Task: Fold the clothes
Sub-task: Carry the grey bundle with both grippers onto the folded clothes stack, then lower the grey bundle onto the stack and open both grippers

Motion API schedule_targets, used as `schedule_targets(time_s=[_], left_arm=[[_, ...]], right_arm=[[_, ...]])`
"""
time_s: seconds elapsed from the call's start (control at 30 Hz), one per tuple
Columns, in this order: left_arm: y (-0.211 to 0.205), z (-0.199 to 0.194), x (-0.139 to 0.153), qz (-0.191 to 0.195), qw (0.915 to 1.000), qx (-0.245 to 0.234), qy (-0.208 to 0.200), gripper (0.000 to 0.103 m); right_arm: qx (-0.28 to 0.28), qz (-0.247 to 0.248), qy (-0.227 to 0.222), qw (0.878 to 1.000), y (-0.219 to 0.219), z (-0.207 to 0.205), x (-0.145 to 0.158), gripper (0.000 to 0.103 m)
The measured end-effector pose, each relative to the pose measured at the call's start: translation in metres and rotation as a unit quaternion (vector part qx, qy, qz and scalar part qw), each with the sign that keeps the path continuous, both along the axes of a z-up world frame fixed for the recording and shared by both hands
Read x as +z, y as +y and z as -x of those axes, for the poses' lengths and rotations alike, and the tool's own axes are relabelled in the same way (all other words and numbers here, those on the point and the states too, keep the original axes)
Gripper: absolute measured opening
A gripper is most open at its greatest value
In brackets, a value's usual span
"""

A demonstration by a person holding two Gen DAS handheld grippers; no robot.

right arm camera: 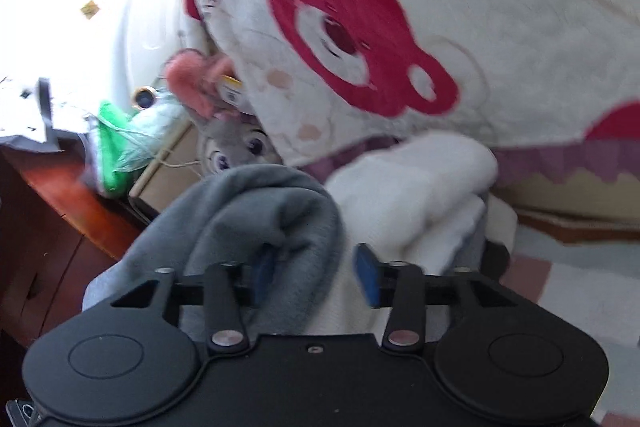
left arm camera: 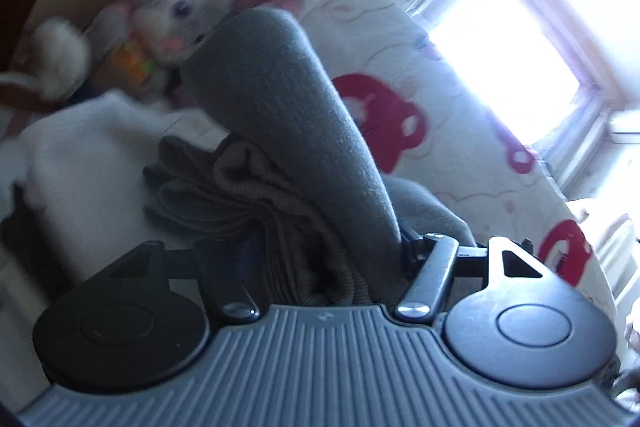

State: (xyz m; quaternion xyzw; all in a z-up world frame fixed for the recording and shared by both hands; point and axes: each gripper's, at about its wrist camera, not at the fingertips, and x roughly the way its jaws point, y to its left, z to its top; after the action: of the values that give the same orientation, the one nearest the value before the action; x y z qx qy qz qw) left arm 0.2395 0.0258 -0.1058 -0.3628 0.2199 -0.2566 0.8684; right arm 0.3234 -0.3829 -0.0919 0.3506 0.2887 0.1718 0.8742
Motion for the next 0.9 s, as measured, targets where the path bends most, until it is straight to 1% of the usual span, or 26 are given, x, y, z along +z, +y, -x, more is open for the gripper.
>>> schedule_targets(time_s=[0.07, 0.1, 0.13, 0.17, 0.2, 0.23, 0.27, 0.33, 0.37, 0.4, 0.43, 0.47, 0.5, 0.53, 0.57, 0.6, 0.63, 0.67, 0.7, 0.73, 0.77, 0.83, 0.9], left_arm=[[0.002, 0.003, 0.0, -0.011, 0.9999, 0.001, 0.0, 0.065], [0.002, 0.006, 0.003, -0.022, 0.9998, 0.004, -0.004, 0.065], [0.001, 0.011, 0.008, -0.041, 0.999, 0.011, -0.013, 0.065], [0.0, 0.017, 0.014, -0.063, 0.9976, 0.018, -0.023, 0.065], [-0.001, 0.026, 0.023, -0.091, 0.9944, 0.031, -0.044, 0.064], [-0.003, 0.037, 0.032, -0.121, 0.9895, 0.044, -0.067, 0.064], [-0.002, 0.041, 0.042, -0.134, 0.9862, 0.045, -0.086, 0.064], [-0.001, 0.048, 0.06, -0.154, 0.9797, 0.041, -0.122, 0.064], [-0.001, 0.051, 0.069, -0.164, 0.9757, 0.039, -0.14, 0.065], [0.0, 0.054, 0.078, -0.174, 0.9714, 0.038, -0.158, 0.067], [0.0, 0.057, 0.087, -0.183, 0.9667, 0.036, -0.175, 0.067], [-0.001, 0.05, 0.093, -0.199, 0.9633, 0.03, -0.178, 0.067], [-0.003, 0.036, 0.096, -0.217, 0.9618, 0.029, -0.164, 0.067], [-0.001, 0.022, 0.094, -0.221, 0.9647, 0.025, -0.141, 0.065], [0.001, 0.007, 0.092, -0.222, 0.9679, 0.021, -0.116, 0.064], [0.004, -0.006, 0.087, -0.211, 0.9731, 0.017, -0.09, 0.063], [0.008, -0.018, 0.081, -0.202, 0.9772, 0.016, -0.065, 0.063], [0.01, -0.025, 0.074, -0.208, 0.9767, 0.019, -0.051, 0.062], [0.011, -0.031, 0.067, -0.217, 0.9751, 0.021, -0.04, 0.061], [0.012, -0.037, 0.061, -0.226, 0.9733, 0.024, -0.029, 0.061], [0.015, -0.039, 0.051, -0.224, 0.974, 0.024, -0.02, 0.061], [0.023, -0.042, 0.032, -0.215, 0.9762, 0.023, -0.002, 0.061], [0.026, -0.039, 0.02, -0.187, 0.9822, 0.016, 0.009, 0.062]], right_arm=[[0.003, -0.015, 0.008, 1.0, -0.004, 0.0, -0.004, 0.057], [0.001, -0.011, 0.01, 1.0, -0.004, 0.002, -0.003, 0.057], [-0.004, -0.003, 0.01, 1.0, -0.004, 0.006, 0.0, 0.057], [-0.017, 0.019, 0.003, 1.0, -0.002, 0.014, 0.008, 0.057], [-0.031, 0.046, -0.019, 0.998, 0.002, 0.025, 0.019, 0.057], [-0.033, 0.064, -0.051, 0.996, 0.006, 0.037, 0.031, 0.057], [-0.032, 0.081, -0.081, 0.993, 0.01, 0.048, 0.042, 0.057], [-0.011, 0.111, -0.116, 0.987, 0.022, 0.06, 0.066, 0.057], [0.002, 0.134, -0.135, 0.982, 0.033, 0.064, 0.078, 0.057], [0.016, 0.158, -0.153, 0.975, 0.045, 0.068, 0.091, 0.057], [0.035, 0.187, -0.173, 0.966, 0.062, 0.071, 0.103, 0.057], [0.044, 0.22, -0.191, 0.956, 0.08, 0.074, 0.11, 0.057], [0.053, 0.253, -0.209, 0.943, 0.097, 0.078, 0.118, 0.056], [0.061, 0.282, -0.224, 0.931, 0.112, 0.08, 0.123, 0.056], [0.069, 0.298, -0.231, 0.924, 0.122, 0.079, 0.122, 0.056], [0.077, 0.313, -0.235, 0.917, 0.132, 0.078, 0.12, 0.055], [0.087, 0.325, -0.225, 0.914, 0.137, 0.073, 0.112, 0.054], [0.096, 0.339, -0.217, 0.91, 0.142, 0.07, 0.104, 0.054], [0.103, 0.363, -0.214, 0.901, 0.144, 0.071, 0.092, 0.054], [0.11, 0.387, -0.21, 0.891, 0.147, 0.073, 0.08, 0.05], [0.115, 0.405, -0.207, 0.883, 0.148, 0.074, 0.069, 0.05], [0.116, 0.405, -0.205, 0.883, 0.141, 0.082, 0.055, 0.049], [0.117, 0.404, -0.204, 0.884, 0.135, 0.09, 0.043, 0.049]])
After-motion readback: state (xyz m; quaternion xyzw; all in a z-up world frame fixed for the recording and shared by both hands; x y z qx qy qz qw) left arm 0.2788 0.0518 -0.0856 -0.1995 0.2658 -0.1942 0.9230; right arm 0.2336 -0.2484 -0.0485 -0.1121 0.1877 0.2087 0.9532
